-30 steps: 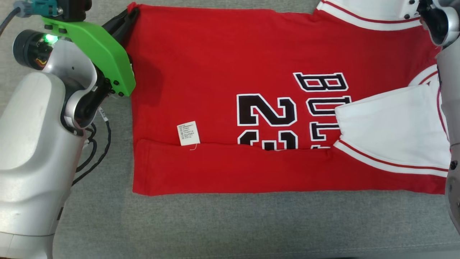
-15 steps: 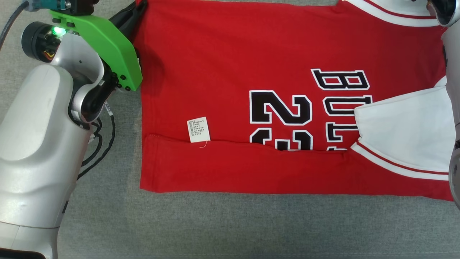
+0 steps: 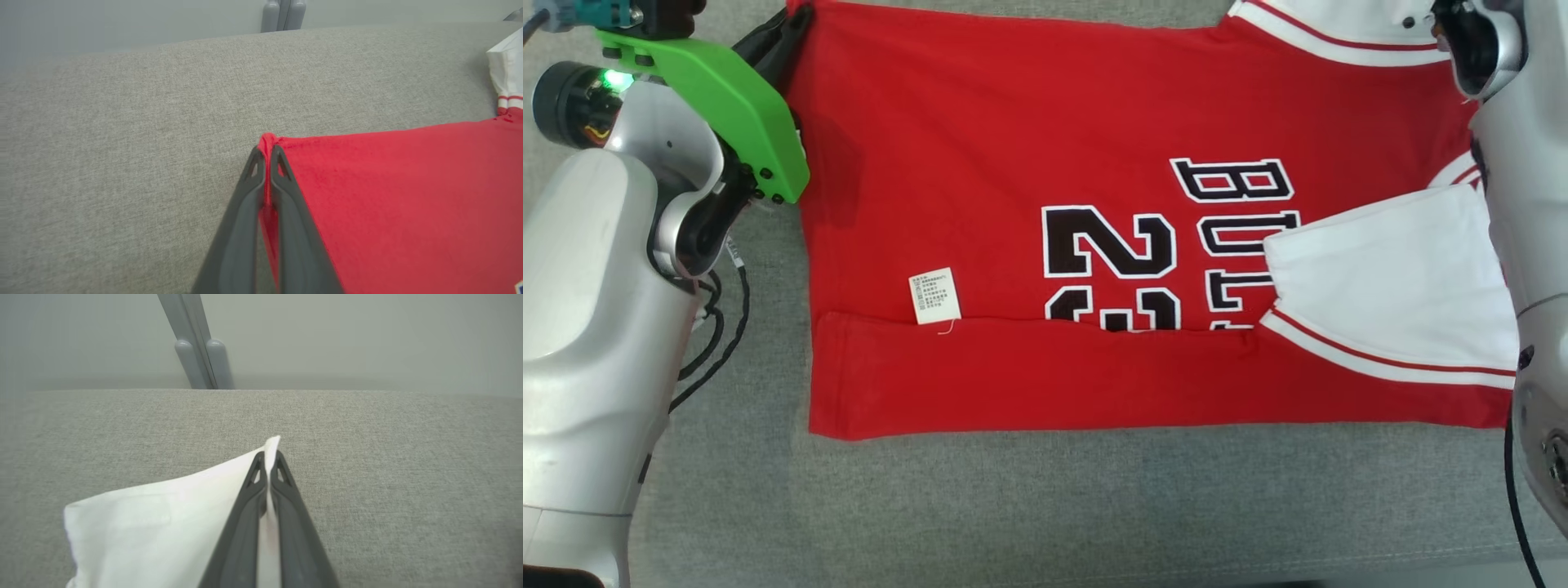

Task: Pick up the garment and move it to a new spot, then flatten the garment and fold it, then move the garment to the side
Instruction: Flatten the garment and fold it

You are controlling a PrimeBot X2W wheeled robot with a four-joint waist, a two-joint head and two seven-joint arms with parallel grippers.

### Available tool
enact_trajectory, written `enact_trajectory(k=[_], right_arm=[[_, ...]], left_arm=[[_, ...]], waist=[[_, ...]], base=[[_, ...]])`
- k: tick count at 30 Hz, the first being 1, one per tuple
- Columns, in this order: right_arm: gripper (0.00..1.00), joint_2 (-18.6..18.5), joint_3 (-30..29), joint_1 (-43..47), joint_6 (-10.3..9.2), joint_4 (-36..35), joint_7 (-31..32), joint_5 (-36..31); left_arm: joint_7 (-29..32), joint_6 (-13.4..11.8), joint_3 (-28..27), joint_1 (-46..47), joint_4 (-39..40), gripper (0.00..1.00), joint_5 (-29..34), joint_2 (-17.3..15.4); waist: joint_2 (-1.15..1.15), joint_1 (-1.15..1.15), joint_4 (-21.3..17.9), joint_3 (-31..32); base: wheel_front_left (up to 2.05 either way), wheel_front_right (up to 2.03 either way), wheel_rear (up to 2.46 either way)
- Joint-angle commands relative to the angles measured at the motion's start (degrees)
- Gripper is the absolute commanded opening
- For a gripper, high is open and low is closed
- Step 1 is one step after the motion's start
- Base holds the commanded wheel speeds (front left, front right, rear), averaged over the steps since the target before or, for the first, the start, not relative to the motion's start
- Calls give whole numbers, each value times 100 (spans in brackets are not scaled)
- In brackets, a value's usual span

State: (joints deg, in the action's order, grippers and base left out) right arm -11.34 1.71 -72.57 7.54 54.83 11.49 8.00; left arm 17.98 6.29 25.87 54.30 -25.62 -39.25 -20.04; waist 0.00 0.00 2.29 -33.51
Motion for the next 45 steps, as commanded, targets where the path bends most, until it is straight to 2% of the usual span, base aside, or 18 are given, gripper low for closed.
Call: enact_trajectory(k=[1, 10, 14, 18, 22, 29, 38, 39, 40, 41, 42, 45], right_arm=[[0, 23, 185, 211, -12, -127, -124, 225], [0, -402, 1223, 1614, -12, -1524, -430, 1583], [0, -677, 1276, 2387, -11, -2332, -436, 1999], [0, -779, 1141, 3193, -10, -3150, -329, 2236], [0, -791, 888, 4038, -10, -3926, -197, 2149], [0, -479, 302, 5274, -10, -4778, 30, 1938], [0, -109, 8, 5833, -10, -4894, -27, 1579], [9, -71, 9, 5876, -10, -4858, -55, 1537], [36, -32, 0, 5905, -10, -4834, -77, 1518], [71, 17, -18, 5951, -10, -4818, -115, 1495], [100, 51, -36, 6011, -10, -4807, -169, 1462], [100, 136, -101, 6215, -10, -4787, -310, 1389]], left_arm=[[-51, -30, -53, -128, -50, 0, -30, -113], [-151, 10, 6, -845, -6, 0, -182, -256], [-261, 12, -1, -1248, 122, 0, -261, -313], [-372, -30, -32, -1682, 332, 0, -365, -359], [-509, -101, -77, -2158, 570, 0, -486, -382], [-649, -220, -46, -2929, 871, 0, -624, -324], [-876, -347, -22, -3347, 832, 0, -693, -180], [-950, -361, -44, -3370, 826, 0, -701, -147], [-1012, -384, -64, -3400, 823, 6, -698, -130], [-1086, -387, -78, -3446, 819, 47, -690, -124], [-1176, -421, -105, -3506, 827, 100, -702, -99], [-1373, -468, -164, -3695, 925, 100, -765, -38]], waist=[[0, 0, -271, 333], [0, 0, -529, 1056], [0, 0, -554, 1353], [0, 0, -565, 1609], [0, 0, -538, 1852], [0, 0, -484, 2025], [0, 0, -468, 1962], [0, 0, -469, 1960], [0, 0, -469, 1960], [0, 0, -469, 1962], [0, 0, -466, 1966], [0, 0, -468, 1995]], base=[[0, 0, 0], [0, 0, 0], [0, 0, 0], [0, 0, 0], [0, 0, 0], [0, 0, 0], [0, 0, 0], [0, 0, 0], [0, 0, 0], [0, 0, 0], [0, 0, 0], [0, 0, 0]])
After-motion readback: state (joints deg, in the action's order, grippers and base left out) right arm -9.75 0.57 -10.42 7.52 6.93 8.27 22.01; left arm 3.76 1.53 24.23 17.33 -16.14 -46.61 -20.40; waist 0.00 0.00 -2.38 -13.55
